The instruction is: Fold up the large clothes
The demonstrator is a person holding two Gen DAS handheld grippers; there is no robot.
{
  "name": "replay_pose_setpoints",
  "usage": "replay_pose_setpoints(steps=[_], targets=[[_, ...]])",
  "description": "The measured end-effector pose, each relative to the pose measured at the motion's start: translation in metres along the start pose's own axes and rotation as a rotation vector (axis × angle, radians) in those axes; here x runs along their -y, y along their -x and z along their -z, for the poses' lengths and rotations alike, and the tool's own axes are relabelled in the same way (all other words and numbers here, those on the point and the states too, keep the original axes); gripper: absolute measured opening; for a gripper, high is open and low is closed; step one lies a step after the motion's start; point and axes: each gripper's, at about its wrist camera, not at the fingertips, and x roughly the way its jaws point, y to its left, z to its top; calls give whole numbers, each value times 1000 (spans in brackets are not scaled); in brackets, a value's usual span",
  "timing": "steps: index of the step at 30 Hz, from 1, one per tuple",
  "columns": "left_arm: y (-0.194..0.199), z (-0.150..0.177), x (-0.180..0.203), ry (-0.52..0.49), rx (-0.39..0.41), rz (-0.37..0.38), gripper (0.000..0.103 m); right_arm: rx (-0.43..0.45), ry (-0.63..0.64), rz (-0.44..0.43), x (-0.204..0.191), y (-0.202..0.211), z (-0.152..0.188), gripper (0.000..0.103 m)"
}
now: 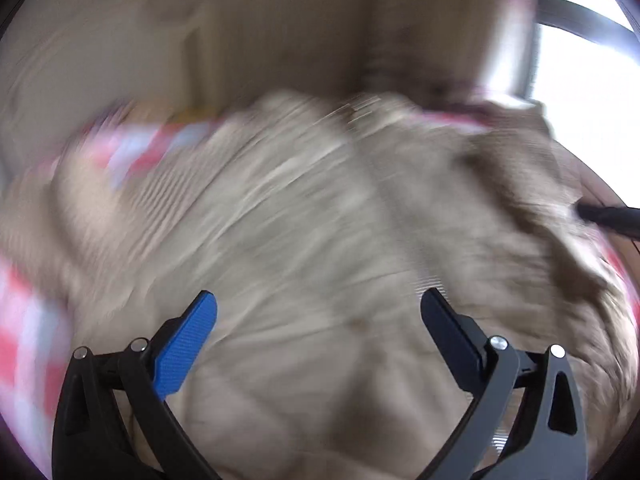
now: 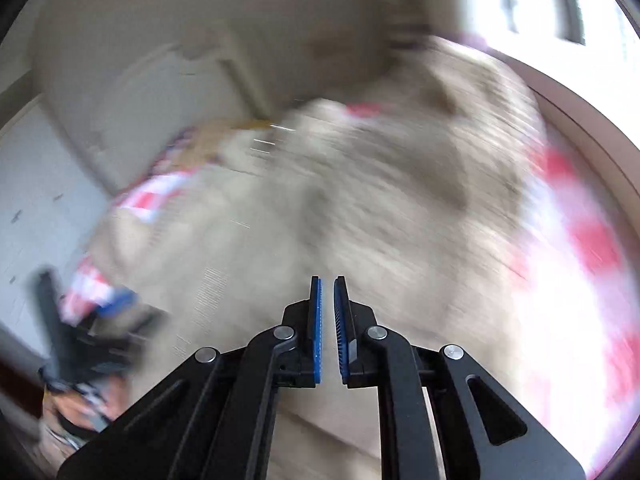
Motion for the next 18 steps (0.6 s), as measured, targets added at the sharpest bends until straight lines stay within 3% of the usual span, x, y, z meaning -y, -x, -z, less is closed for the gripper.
replay_pose_setpoints(steps=[3, 6, 7, 10, 12, 14, 16, 17, 18], targets=[[19, -10, 66, -294, 114, 47, 101, -35, -44, 61, 37, 17, 33, 12], [18, -9, 124, -540, 127, 181, 101, -61, -2, 72, 42, 26, 64, 13], [17, -6, 145, -635, 135, 205, 101, -60, 11, 74, 42, 28, 72, 17], [4, -4, 188, -824, 153, 193, 101, -13, 115, 38, 28, 31, 94, 51], [-10, -4, 203, -892, 122, 177, 101, 17, 190, 109, 17, 28, 101, 51], [-23, -1, 215, -967, 103, 172, 101, 25, 206, 125, 11, 24, 101, 55], [-26, 1, 219, -1026, 112, 214, 85, 32, 198, 118, 13, 23, 99, 56], [-25, 0, 220, -1042, 98, 239, 39, 36, 197, 110, 14, 23, 98, 56], [-28, -2, 221, -1045, 88, 222, 7, 44, 200, 95, 15, 22, 98, 57]])
